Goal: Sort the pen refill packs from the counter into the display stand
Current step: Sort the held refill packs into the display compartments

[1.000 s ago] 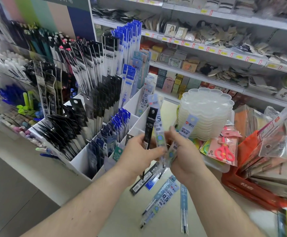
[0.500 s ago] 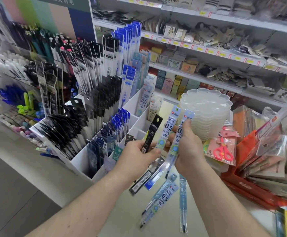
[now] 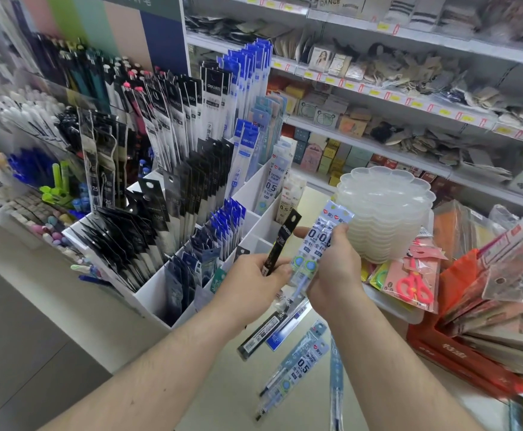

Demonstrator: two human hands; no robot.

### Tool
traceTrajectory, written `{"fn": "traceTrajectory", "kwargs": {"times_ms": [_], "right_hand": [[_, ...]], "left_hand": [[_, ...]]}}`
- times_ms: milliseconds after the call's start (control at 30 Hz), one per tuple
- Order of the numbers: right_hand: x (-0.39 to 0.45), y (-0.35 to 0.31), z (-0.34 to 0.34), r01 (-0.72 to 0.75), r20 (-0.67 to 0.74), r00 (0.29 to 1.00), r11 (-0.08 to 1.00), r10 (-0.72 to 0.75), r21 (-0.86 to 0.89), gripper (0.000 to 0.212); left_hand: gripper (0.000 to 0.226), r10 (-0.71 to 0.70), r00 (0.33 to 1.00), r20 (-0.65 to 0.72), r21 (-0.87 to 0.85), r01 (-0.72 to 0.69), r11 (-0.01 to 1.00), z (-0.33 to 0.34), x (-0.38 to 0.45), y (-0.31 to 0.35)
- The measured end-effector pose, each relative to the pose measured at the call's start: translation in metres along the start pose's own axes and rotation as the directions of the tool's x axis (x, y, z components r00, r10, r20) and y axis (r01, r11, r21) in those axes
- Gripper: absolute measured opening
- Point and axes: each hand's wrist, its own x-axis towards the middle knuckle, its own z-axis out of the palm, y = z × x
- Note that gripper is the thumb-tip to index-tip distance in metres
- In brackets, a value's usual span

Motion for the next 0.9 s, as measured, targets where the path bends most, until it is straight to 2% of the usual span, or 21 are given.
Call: {"fn": "traceTrajectory", "kwargs": {"times_ms": [100, 167, 233, 333, 400, 500, 600, 700, 800, 900], "right_hand": [[0.005, 0.004, 0.005, 0.011, -0.04, 0.999, 0.995, -0.015, -0.098, 0.065], [0.01, 0.007, 0.009, 0.002, -0.057, 0.998, 0.992, -0.009, -0.128, 0.06], [0.014, 0.006, 0.008, 0.029, -0.007, 1.0, 0.99, -0.03, -0.136, 0.043], [0.022, -0.004, 0.001, 0.138, 0.108, 0.987, 0.97, -0.118, -0.203, 0.019], [0.028, -0.02, -0.004, 0.193, 0.096, 0.98, 0.96, -0.177, -0.202, 0.022], [0.041, -0.047, 0.003, 0.305, -0.01, 0.95, 0.937, -0.311, -0.172, 0.022], [0.056, -0.057, 0.025, 0.453, -0.012, 0.882, 0.855, -0.471, -0.253, 0.022], [0.075, -0.053, 0.047, 0.539, 0.067, 0.828, 0.757, -0.557, -0.369, 0.024], [0.094, -0.041, 0.06, 0.554, 0.168, 0.809, 0.637, -0.563, -0.536, 0.028], [0.109, -0.024, 0.064, 0.501, 0.267, 0.84, 0.485, -0.472, -0.717, 0.026]], "left_hand": [[0.019, -0.051, 0.998, 0.046, -0.098, 0.056, 0.994, 0.005, -0.001, 0.0], [0.02, -0.056, 0.997, 0.05, -0.1, 0.061, 0.993, 0.004, 0.001, -0.001], [0.007, -0.022, 0.998, 0.058, -0.049, 0.025, 0.998, 0.001, 0.001, 0.002], [0.011, 0.003, 1.0, -0.02, -0.009, -0.003, 1.0, -0.006, 0.004, 0.002], [0.013, -0.019, 0.997, -0.079, -0.039, 0.016, 0.999, -0.011, 0.005, 0.005], [0.023, -0.06, 0.992, -0.112, -0.157, 0.042, 0.987, -0.015, 0.007, 0.009], [0.026, -0.063, 0.99, -0.13, -0.222, 0.032, 0.974, -0.016, 0.005, 0.013], [0.029, -0.047, 0.994, -0.098, -0.266, 0.019, 0.964, -0.019, 0.004, 0.016], [0.033, -0.031, 1.0, -0.005, -0.274, 0.028, 0.961, -0.024, 0.003, 0.016], [0.035, -0.052, 0.992, 0.117, -0.32, 0.087, 0.944, -0.027, 0.001, 0.017]]}}
